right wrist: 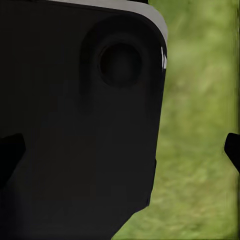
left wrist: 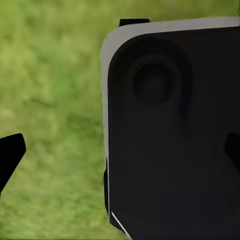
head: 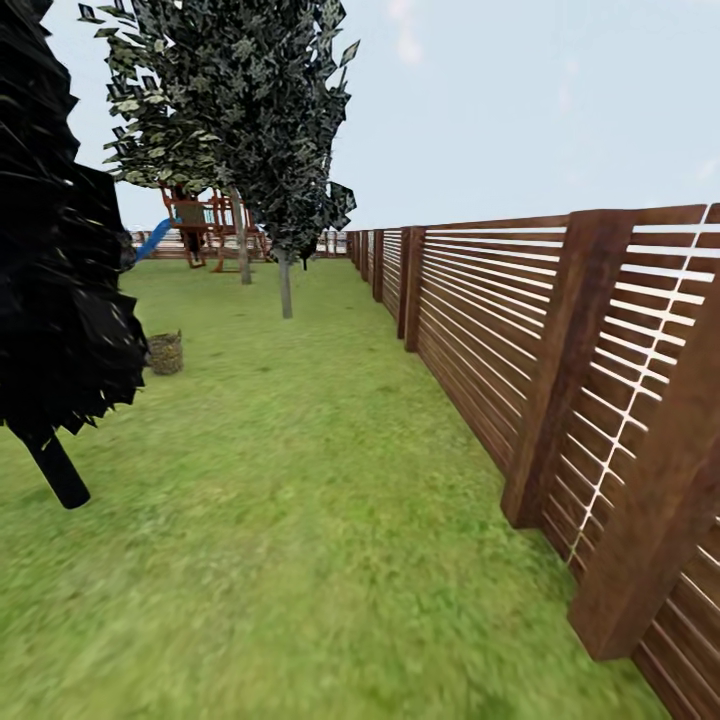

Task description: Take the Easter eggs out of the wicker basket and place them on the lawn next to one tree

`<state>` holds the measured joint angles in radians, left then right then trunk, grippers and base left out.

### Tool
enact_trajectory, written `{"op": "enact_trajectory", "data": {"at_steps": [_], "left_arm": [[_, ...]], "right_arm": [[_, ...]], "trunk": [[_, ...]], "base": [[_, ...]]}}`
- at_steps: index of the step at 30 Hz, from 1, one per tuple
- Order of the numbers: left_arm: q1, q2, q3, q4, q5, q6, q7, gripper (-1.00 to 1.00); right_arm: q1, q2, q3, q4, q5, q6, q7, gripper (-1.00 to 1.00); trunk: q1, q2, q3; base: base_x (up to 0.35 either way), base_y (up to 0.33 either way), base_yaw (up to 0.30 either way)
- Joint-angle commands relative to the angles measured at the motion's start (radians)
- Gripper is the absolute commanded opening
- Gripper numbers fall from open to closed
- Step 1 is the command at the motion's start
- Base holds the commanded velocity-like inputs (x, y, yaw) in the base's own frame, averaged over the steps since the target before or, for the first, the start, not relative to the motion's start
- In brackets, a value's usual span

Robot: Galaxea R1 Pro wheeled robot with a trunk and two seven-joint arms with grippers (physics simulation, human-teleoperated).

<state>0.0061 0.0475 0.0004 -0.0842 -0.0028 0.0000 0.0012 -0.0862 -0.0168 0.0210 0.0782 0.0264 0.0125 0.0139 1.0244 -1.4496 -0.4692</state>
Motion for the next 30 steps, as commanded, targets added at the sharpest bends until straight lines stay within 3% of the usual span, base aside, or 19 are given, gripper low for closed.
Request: {"op": "enact_trajectory", "data": {"at_steps": [1,9,19,30], "left_arm": [[0.001,0.000,0.000,-0.002,-0.001,0.000,0.000,1.00],[0.001,0.000,0.000,-0.003,0.000,0.000,0.000,1.00],[0.001,0.000,0.000,-0.003,0.000,0.000,-0.001,1.00],[0.001,0.000,0.000,-0.003,0.000,0.000,0.000,1.00]], "right_arm": [[-0.001,0.000,0.002,0.002,0.003,0.001,0.001,1.00],[-0.001,0.000,0.002,0.002,0.003,0.001,0.001,1.00],[-0.001,0.000,0.001,0.002,0.003,0.002,-0.002,1.00],[-0.001,0.000,0.000,0.002,-0.003,0.001,-0.001,1.00]], "trunk": [[0.001,0.000,-0.001],[0.001,0.000,-0.001],[0.001,0.000,-0.001],[0.001,0.000,-0.001]], "base": [[0.330,-0.102,0.000],[0.330,-0.101,0.004],[0.330,-0.097,0.209],[0.330,-0.080,0.041]]}}
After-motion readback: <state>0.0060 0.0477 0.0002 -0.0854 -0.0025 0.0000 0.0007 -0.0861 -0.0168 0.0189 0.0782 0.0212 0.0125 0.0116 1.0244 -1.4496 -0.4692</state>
